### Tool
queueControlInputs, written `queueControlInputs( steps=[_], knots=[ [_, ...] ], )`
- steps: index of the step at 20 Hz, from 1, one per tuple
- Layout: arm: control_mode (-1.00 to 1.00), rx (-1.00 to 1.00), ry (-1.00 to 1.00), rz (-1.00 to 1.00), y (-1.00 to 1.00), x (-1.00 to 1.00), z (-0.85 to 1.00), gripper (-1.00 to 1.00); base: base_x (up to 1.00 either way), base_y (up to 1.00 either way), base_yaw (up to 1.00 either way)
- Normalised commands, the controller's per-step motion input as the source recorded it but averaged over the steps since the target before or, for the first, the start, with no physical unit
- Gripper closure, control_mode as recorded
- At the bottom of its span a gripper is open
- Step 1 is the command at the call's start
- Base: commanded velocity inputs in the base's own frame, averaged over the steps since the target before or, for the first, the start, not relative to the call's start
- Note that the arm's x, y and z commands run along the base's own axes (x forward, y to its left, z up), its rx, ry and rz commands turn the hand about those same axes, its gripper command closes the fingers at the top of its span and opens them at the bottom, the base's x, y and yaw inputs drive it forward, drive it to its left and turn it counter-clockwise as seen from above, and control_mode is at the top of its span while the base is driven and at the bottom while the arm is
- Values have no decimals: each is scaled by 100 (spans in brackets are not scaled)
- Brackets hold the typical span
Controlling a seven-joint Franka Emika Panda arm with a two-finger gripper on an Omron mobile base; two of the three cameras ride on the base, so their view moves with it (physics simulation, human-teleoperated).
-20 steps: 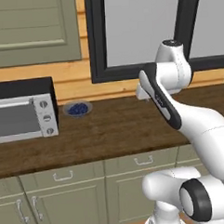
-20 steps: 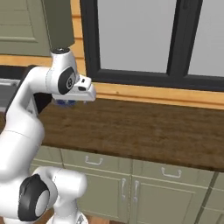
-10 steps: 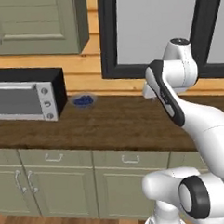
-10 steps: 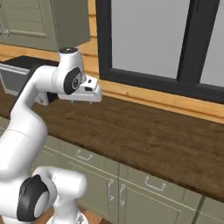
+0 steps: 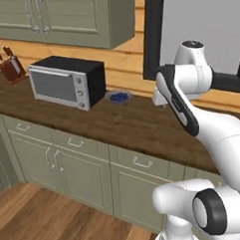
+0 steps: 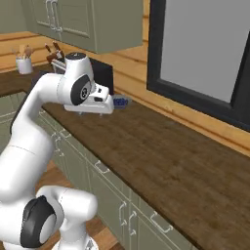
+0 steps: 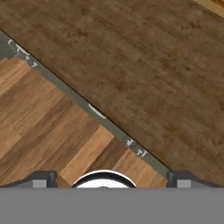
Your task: Take a straw from the drawer in front and place it inside the glass cup on the dining counter.
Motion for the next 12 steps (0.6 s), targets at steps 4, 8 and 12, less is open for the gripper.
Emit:
queueControlInputs(
  steps=[4, 8, 12],
  knots=[
    [100, 0, 0, 0, 0, 0, 0, -100, 0, -55, 44],
    [100, 0, 0, 0, 0, 0, 0, -100, -8, -48, 32],
    [100, 0, 0, 0, 0, 0, 0, -100, -16, -61, 25]
  ],
)
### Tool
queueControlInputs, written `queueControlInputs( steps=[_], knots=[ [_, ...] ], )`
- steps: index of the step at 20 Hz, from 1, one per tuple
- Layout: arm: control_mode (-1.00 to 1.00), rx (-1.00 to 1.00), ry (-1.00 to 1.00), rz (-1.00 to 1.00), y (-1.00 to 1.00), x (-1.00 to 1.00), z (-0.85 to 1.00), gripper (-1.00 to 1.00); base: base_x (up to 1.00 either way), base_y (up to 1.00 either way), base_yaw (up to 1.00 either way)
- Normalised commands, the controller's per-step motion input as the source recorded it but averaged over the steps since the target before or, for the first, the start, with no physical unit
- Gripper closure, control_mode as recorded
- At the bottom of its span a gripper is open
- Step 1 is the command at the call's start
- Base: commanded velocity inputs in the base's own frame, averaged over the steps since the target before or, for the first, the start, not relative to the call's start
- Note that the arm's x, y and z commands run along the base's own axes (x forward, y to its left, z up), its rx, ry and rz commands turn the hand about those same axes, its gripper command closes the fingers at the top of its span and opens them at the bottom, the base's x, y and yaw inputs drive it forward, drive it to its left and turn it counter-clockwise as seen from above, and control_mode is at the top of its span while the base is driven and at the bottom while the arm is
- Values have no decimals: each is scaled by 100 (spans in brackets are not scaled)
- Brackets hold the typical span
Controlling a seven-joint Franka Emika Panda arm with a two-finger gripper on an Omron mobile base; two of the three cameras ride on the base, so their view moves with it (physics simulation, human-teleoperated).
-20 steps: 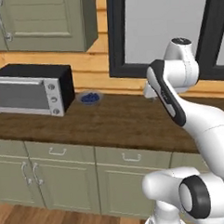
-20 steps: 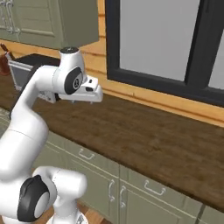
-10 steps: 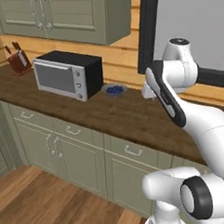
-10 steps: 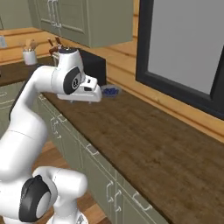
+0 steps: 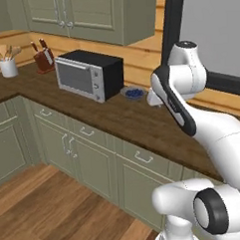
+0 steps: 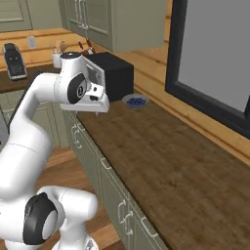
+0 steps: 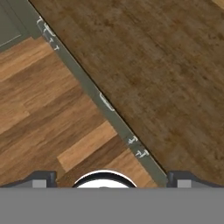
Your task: Take a straw from the drawer in front and place it inside the glass cup on the dining counter.
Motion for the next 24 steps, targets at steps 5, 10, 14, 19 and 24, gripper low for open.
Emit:
queueControlInputs(
  steps=[5, 10, 14, 19, 24],
  knots=[
    [100, 0, 0, 0, 0, 0, 0, -100, -21, -72, 24],
    [100, 0, 0, 0, 0, 0, 0, -100, 2, -66, 20],
    [-100, 0, 0, 5, -11, 6, 0, -100, 18, -43, 13],
    [-100, -1, -2, 19, -8, 6, 0, -100, 0, 0, 0],
    [-100, -23, -7, 5, 69, 0, -19, -100, 0, 0, 0]
  ],
)
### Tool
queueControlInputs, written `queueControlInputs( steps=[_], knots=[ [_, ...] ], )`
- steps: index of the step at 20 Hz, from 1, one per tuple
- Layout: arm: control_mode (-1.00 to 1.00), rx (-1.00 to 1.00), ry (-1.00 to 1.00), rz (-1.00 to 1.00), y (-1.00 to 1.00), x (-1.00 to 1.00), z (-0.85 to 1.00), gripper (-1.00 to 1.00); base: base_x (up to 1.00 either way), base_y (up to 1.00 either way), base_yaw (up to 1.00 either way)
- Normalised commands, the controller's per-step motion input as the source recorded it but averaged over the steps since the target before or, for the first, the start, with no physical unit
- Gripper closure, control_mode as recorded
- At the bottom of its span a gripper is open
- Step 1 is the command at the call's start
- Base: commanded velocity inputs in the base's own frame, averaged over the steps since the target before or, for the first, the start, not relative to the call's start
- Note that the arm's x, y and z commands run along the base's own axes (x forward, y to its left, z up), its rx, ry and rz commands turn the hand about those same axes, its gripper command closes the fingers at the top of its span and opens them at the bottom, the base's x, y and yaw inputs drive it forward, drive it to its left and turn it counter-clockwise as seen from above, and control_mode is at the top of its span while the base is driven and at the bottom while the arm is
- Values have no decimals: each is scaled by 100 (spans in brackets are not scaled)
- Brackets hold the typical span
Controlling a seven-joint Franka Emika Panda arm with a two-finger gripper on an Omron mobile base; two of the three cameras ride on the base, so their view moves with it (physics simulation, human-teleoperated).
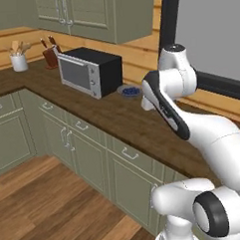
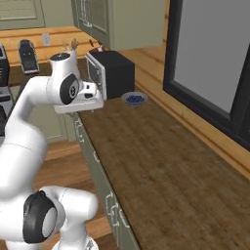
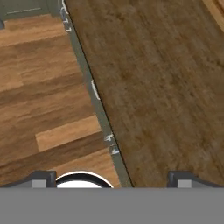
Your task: Take a straw from the drawer in front and place it inside the glass cup on the dining counter.
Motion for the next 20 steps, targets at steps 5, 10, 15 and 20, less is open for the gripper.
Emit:
queueControlInputs(
  steps=[5, 10, 15, 20],
  knots=[
    [-100, -35, -6, 0, 87, 3, -42, -100, 0, 0, 0],
    [-100, -34, -1, 0, 80, 13, -58, -100, 0, 0, 0],
    [-100, -32, 0, 0, 63, 16, -69, -100, 0, 0, 0],
    [-100, -30, 0, 0, 36, 12, -69, -100, 0, 0, 0]
  ],
)
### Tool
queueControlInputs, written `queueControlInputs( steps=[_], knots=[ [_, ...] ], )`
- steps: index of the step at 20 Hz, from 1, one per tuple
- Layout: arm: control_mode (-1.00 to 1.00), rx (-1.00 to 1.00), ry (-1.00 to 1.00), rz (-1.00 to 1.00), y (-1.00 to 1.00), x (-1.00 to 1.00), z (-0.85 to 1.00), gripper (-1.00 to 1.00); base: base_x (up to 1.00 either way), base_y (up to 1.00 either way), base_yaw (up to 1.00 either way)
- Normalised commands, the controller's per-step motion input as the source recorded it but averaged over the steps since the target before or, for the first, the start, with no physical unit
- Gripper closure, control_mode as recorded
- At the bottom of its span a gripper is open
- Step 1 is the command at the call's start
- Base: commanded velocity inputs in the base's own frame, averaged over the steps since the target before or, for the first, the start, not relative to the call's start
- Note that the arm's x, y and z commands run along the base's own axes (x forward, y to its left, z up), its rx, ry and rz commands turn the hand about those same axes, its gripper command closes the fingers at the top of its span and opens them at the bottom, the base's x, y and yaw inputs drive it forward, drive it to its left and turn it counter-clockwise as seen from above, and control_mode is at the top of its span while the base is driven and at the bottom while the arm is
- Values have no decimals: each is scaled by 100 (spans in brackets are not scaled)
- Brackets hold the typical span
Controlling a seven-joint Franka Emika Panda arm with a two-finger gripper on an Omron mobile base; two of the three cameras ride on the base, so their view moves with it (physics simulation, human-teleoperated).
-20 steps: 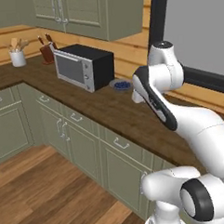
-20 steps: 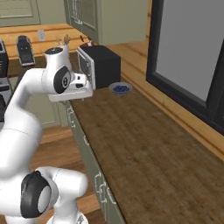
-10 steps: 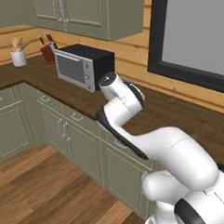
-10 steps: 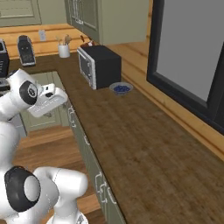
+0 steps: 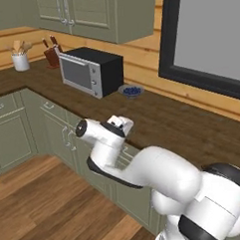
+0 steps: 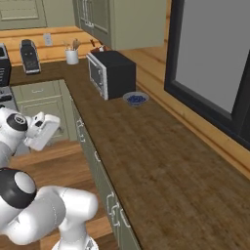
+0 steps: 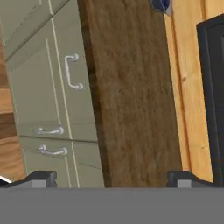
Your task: Take a straw from the drawer in front and place it inside the glass cup on the dining counter.
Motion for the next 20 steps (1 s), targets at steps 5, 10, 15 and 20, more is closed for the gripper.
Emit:
queueControlInputs(
  steps=[5, 10, 15, 20],
  knots=[
    [-100, -29, 0, 0, 23, 7, -75, -100, 0, 0, 0],
    [-100, -23, 0, -1, 5, 23, -63, -100, 0, 0, 0],
    [-100, -17, 0, -3, -5, 56, -52, -100, 0, 0, 0],
    [-100, -14, 0, -3, -5, 60, -53, -100, 0, 0, 0]
  ],
)
